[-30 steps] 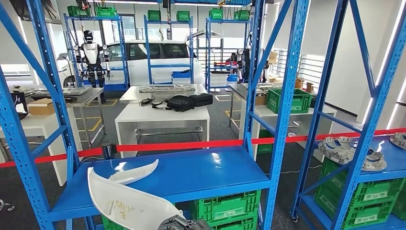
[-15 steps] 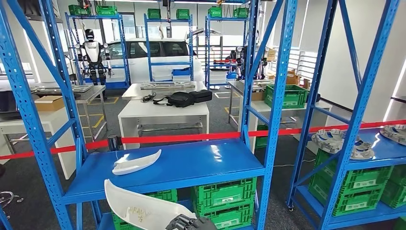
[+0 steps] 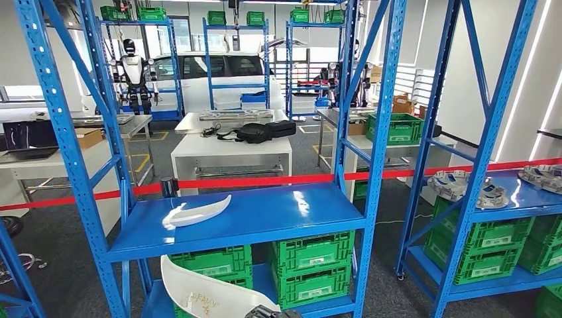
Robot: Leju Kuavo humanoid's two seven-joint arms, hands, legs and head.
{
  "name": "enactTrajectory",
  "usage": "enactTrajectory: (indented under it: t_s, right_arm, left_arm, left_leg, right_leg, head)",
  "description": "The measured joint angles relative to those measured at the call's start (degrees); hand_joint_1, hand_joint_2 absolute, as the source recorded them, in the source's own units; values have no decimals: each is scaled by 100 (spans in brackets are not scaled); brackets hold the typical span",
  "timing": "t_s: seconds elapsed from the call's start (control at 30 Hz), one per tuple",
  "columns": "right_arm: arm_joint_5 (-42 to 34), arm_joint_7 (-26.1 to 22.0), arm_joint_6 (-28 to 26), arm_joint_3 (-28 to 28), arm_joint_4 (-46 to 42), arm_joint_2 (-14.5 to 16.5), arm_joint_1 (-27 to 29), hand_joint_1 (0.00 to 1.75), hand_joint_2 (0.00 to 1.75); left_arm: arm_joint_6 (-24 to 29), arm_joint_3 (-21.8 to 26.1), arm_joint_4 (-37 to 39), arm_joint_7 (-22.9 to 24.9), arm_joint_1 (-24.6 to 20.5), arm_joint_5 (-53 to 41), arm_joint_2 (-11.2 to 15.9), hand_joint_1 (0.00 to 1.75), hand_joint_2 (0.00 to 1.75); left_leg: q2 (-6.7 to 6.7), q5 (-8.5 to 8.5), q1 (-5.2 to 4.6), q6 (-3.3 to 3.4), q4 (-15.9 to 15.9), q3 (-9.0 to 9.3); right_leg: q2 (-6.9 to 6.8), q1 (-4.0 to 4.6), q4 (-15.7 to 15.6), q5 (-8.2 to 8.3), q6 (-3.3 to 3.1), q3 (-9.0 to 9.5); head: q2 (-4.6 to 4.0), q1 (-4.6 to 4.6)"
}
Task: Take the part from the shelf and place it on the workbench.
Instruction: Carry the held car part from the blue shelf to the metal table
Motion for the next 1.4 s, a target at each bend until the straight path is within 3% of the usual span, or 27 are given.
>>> enactTrajectory:
  t_s: [0.03,0.07,0.13,0.17,0.2,0.23,0.27,0.3,0.37,0.43,0.5,0.53,0.57,0.63,0.7,0.77,0.83,0.9,0.97,1.03,1.1,1.17,1.2,1.23,1.27,1.33,1.4]
  right_arm:
    - [-1,8,1,0,-3,-18,8,175,175]
    - [-1,13,1,0,-5,-37,14,175,175]
    - [3,22,0,0,-7,-62,25,175,175]
    - [21,38,0,0,-7,-70,39,175,175]
    - [55,64,0,0,-10,-75,63,175,175]
    - [103,94,0,-2,-21,-80,96,175,175]
    - [159,118,2,-9,-47,-82,131,175,175]
    - [207,131,8,-24,-88,-83,159,175,175]
    - [268,136,37,-77,-203,-77,187,175,175]
    - [298,143,78,-130,-300,-69,196,175,175]
    - [312,147,109,-150,-352,-67,227,175,175]
    - [315,146,126,-155,-379,-67,250,175,175]
    - [315,144,138,-162,-408,-66,269,175,175]
    - [309,134,126,-185,-471,-61,290,175,175]
    - [283,99,46,-239,-500,-56,328,175,175]
    - [237,40,-29,-324,-505,-55,397,175,175]
    - [203,-8,-57,-396,-523,-51,438,175,175]
    - [193,-33,-68,-452,-558,-42,453,175,175]
    - [190,-43,-79,-505,-590,-29,485,175,175]
    - [197,-21,-88,-558,-616,-24,551,175,175]
    - [211,27,-94,-620,-643,-38,623,175,175]
    - [218,73,-107,-692,-658,-89,674,175,175]
    - [217,92,-115,-733,-661,-132,692,175,175]
    - [216,112,-124,-776,-661,-187,707,175,175]
    - [215,129,-127,-815,-664,-241,717,175,175]
    - [229,156,-111,-878,-711,-324,724,175,175]
    - [258,206,-39,-919,-812,-364,722,175,175]
  left_arm:
    - [-1,2,-1,1,1,-1,-8,0,175]
    - [-1,4,-1,1,3,-1,-16,0,175]
    - [-2,8,-7,1,6,-4,-14,0,175]
    - [-4,9,-7,0,8,-18,-14,0,175]
    - [-8,9,-7,-5,10,-50,-14,0,175]
    - [-11,9,-7,-25,11,-106,-14,0,175]
    - [-6,4,-7,-67,12,-185,-13,0,175]
    - [15,-7,-9,-131,11,-267,-8,0,175]
    - [105,-39,-23,-307,-3,-386,11,0,175]
    - [198,-57,-43,-502,-45,-416,41,0,175]
    - [232,-58,-53,-664,-119,-412,74,0,175]
    - [229,-58,-57,-724,-167,-408,84,0,175]
    - [220,-59,-60,-770,-217,-404,92,0,175]
    - [223,-62,-62,-780,-296,-379,95,0,175]
    - [273,-61,-62,-705,-304,-329,132,0,175]
    - [331,-49,-62,-667,-252,-275,228,0,175]
    - [359,-22,-65,-700,-205,-230,339,0,175]
    - [364,2,-74,-755,-194,-199,422,0,175]
    - [362,19,-78,-760,-179,-190,462,0,175]
    - [349,37,-72,-672,-135,-188,481,0,175]
    - [308,60,-64,-539,-96,-186,498,0,175]
    - [238,80,-60,-444,-83,-190,502,0,175]
    - [207,85,-58,-425,-80,-197,496,0,175]
    - [180,86,-57,-413,-78,-209,483,0,175]
    - [163,86,-55,-416,-75,-225,465,0,175]
    - [156,86,-53,-502,-71,-259,416,0,175]
    - [142,87,-55,-700,-80,-293,357,0,175]
  left_leg:
    - [15,71,8,57,-13,-56]
    - [30,152,20,99,-23,-130]
    - [41,304,19,133,-15,-314]
    - [45,379,19,132,-9,-415]
    - [49,448,19,127,-4,-511]
    - [53,518,22,116,2,-607]
    - [55,583,25,99,8,-695]
    - [54,644,29,77,17,-771]
    - [50,756,23,11,29,-882]
    - [47,880,24,-71,-7,-920]
    - [40,953,39,-148,-46,-962]
    - [35,859,43,-180,17,-1013]
    - [31,663,47,-207,186,-1082]
    - [26,94,52,-245,862,-1246]
    - [24,-220,51,-259,1571,-1333]
    - [23,-83,47,-239,1644,-1134]
    - [17,133,27,-177,994,-619]
    - [8,90,-15,-114,255,-132]
    - [-2,29,-52,-70,-39,22]
    - [12,114,-34,-7,-81,-54]
    - [45,234,4,73,-99,-185]
    - [59,360,10,117,-69,-355]
    - [59,423,10,121,-49,-454]
    - [59,485,10,122,-26,-553]
    - [59,539,11,116,-4,-651]
    - [59,642,12,86,47,-833]
    - [58,738,-1,30,89,-945]
  right_leg:
    - [13,-8,95,-140,38,-55]
    - [26,-19,315,-393,74,-138]
    - [38,-47,1046,-1002,131,-322]
    - [38,-58,1411,-1170,150,-380]
    - [37,-67,1640,-1190,161,-371]
    - [37,-77,1676,-1087,166,-267]
    - [37,-87,1496,-926,166,-57]
    - [37,-96,1148,-802,161,241]
    - [42,-86,264,-838,124,868]
    - [53,-58,-189,-953,66,1112]
    - [45,-60,-225,-864,-13,1031]
    - [34,-67,-232,-808,-59,981]
    - [19,-74,-239,-744,-110,926]
    - [0,-63,-230,-637,-176,813]
    - [-5,-37,-199,-547,-200,683]
    - [6,-15,-145,-471,-198,536]
    - [18,-2,-84,-411,-175,405]
    - [4,4,-46,-351,-124,326]
    - [-22,1,-53,-267,-65,294]
    - [-18,12,-38,-255,-7,244]
    - [13,8,275,-622,59,102]
    - [29,-29,981,-1180,117,-91]
    - [30,-42,1314,-1315,138,-142]
    - [30,-52,1518,-1311,150,-127]
    - [30,-60,1533,-1182,156,-28]
    - [29,-72,1019,-887,146,431]
    - [33,-58,209,-956,102,977]
  head:
    - [0,5]
    - [-1,10]
    - [2,21]
    - [1,21]
    - [2,23]
    - [2,25]
    - [2,27]
    - [2,29]
    - [2,32]
    - [2,30]
    - [2,27]
    - [2,20]
    - [2,16]
    - [2,5]
    - [2,2]
    - [2,-1]
    - [2,-6]
    - [2,-8]
    - [2,-6]
    - [2,-4]
    - [2,5]
    - [2,15]
    - [2,17]
    - [2,20]
    - [2,23]
    - [2,27]
    - [2,26]
